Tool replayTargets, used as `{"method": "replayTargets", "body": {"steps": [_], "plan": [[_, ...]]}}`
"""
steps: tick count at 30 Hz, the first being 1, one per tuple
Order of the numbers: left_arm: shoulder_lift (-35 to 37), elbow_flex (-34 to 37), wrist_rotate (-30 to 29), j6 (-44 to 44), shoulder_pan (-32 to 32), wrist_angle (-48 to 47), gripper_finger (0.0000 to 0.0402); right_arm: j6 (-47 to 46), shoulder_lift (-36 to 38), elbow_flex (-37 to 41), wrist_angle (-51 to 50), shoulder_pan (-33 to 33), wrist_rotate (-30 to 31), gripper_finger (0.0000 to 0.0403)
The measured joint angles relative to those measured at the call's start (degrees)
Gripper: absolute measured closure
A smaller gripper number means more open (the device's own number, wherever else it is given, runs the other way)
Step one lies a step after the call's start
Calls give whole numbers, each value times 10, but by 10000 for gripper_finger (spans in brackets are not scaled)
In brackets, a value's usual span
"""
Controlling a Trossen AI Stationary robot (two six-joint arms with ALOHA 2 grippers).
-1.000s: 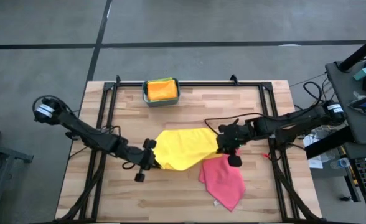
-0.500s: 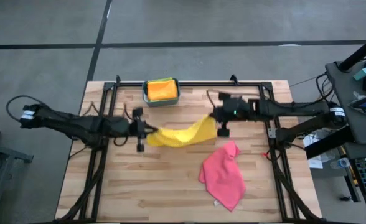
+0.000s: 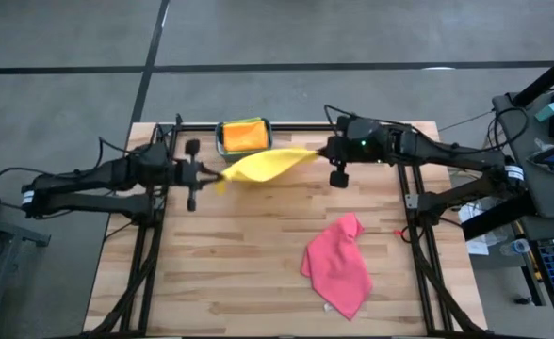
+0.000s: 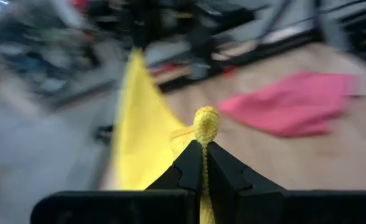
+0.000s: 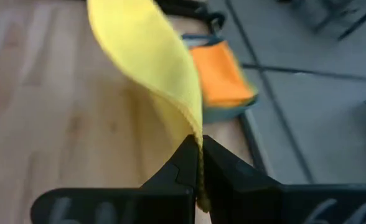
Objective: Fold microfiber towels
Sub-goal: Fold the yellow towel
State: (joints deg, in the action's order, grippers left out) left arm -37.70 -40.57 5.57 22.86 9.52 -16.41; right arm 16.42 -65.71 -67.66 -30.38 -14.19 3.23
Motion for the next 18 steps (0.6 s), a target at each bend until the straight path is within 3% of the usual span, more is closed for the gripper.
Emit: {"method": "replayTargets", "body": {"steps": [4,8,14,18], "plan": [[-8,21,37,-69,-14,-46,401,-34,0,32,-27,25,-59,394],[-29,65,63,-77,-50,-40,401,-73,0,85,-24,59,-113,394],[-111,108,63,-157,-116,99,402,-143,0,152,-21,116,-126,394],[-188,113,61,-198,-165,142,391,-197,0,177,-18,149,-133,394]]}}
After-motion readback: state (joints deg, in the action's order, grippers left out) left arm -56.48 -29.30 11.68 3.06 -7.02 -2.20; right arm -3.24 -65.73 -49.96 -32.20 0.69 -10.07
